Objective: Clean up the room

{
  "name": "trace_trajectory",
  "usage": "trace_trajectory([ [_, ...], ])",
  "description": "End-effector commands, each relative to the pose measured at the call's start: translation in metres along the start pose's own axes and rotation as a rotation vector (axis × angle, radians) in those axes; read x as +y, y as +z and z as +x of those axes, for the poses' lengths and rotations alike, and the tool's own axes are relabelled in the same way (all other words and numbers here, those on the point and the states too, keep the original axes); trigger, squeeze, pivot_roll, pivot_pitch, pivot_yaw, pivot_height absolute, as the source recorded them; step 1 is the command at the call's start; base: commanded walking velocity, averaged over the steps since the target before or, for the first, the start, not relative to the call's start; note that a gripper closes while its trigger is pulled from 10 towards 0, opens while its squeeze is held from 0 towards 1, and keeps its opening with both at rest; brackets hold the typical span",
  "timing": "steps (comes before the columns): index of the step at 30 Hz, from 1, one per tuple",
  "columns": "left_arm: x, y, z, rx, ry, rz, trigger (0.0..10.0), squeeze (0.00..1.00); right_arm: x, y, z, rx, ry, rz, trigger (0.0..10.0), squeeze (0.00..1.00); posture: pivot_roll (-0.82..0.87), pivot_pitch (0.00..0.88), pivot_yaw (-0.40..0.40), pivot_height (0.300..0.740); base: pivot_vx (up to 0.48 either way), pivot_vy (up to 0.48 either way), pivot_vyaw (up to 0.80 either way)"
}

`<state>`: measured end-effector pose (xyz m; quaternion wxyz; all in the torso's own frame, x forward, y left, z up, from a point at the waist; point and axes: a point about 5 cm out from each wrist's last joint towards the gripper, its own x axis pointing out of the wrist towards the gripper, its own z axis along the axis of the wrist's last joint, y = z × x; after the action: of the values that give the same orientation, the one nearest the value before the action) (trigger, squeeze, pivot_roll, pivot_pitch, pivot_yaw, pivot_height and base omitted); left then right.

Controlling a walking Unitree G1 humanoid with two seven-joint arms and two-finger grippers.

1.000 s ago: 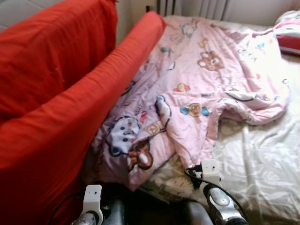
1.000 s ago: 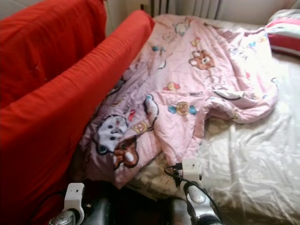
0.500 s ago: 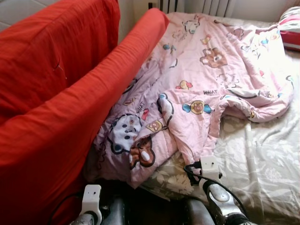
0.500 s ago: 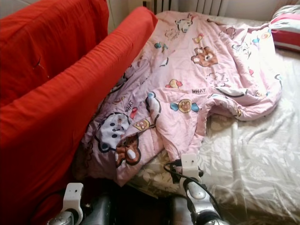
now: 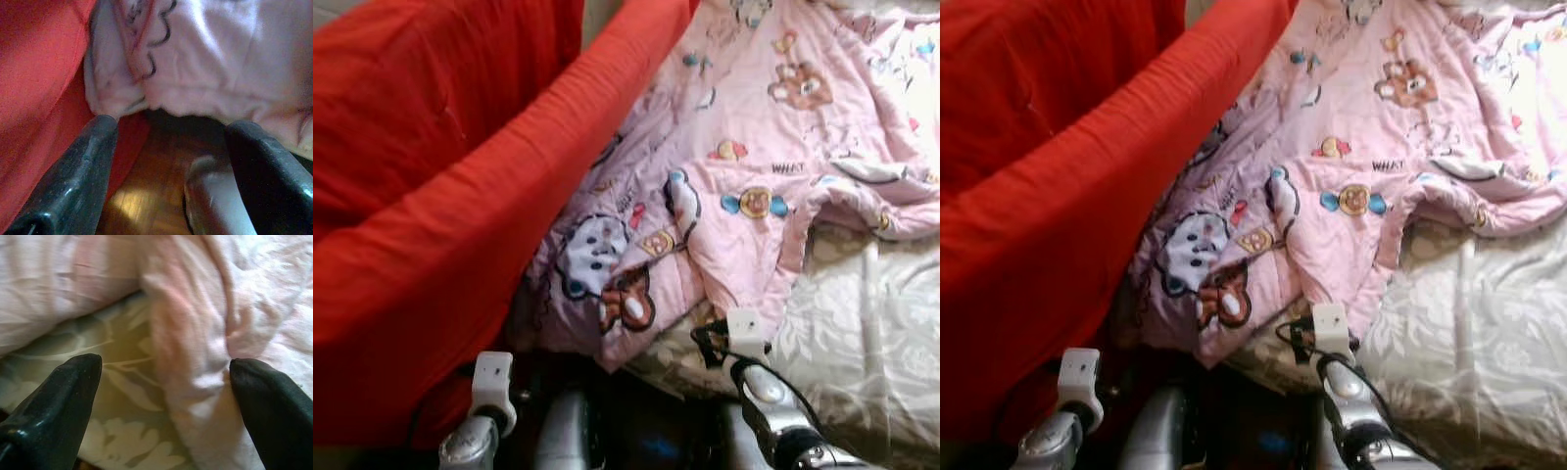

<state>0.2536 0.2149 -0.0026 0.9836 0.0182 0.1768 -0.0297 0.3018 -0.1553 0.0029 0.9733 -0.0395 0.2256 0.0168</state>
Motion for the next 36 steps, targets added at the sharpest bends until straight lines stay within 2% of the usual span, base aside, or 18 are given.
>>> trace_trajectory([
  [1, 0.000, -0.005, -0.007, 0.019, -0.005, -0.018, 10.0, 0.00, -0.002, -0.003, -0.001, 0.018, -0.020, 0.014, 10.0, 0.00, 0.14, 0.360, 0.089, 0.626, 0.000, 0.000, 0.00],
  [9, -0.006, 0.001, -0.017, 0.006, -0.017, -0.029, 10.0, 0.00, -0.011, 0.007, 0.002, -0.017, -0.093, 0.019, 10.0, 0.00, 0.15, 0.391, 0.085, 0.626, 0.000, 0.000, 0.00],
  [13, -0.006, 0.000, -0.019, 0.017, -0.014, -0.032, 10.0, 0.00, -0.012, 0.005, 0.002, -0.009, -0.103, 0.011, 10.0, 0.00, 0.15, 0.389, 0.082, 0.626, 0.000, 0.000, 0.00],
  [15, -0.005, 0.001, -0.019, 0.021, -0.012, -0.034, 10.0, 0.00, -0.013, -0.001, 0.000, 0.025, -0.111, -0.026, 10.0, 0.00, 0.15, 0.387, 0.082, 0.626, 0.000, 0.000, 0.00],
  [16, -0.005, 0.001, -0.020, 0.022, -0.012, -0.034, 10.0, 0.00, -0.014, -0.003, 0.000, 0.036, -0.122, -0.036, 2.8, 0.00, 0.15, 0.387, 0.082, 0.626, 0.000, 0.000, 0.00],
  [17, -0.005, 0.002, -0.020, 0.024, -0.010, -0.036, 10.0, 0.00, -0.016, -0.004, -0.001, 0.040, -0.138, -0.031, 0.0, 0.00, 0.15, 0.386, 0.079, 0.626, 0.000, 0.000, 0.00],
  [31, -0.005, 0.004, -0.018, 0.051, 0.004, -0.044, 10.0, 0.00, -0.027, 0.004, 0.000, 0.008, -0.214, -0.004, 0.0, 0.00, 0.15, 0.366, 0.075, 0.626, 0.000, 0.000, 0.00],
  [36, -0.004, -0.001, -0.016, 0.070, 0.010, -0.048, 10.0, 0.00, -0.028, 0.003, -0.001, 0.002, -0.225, 0.005, 0.0, 0.00, 0.14, 0.350, 0.074, 0.626, 0.000, 0.000, 0.00],
])
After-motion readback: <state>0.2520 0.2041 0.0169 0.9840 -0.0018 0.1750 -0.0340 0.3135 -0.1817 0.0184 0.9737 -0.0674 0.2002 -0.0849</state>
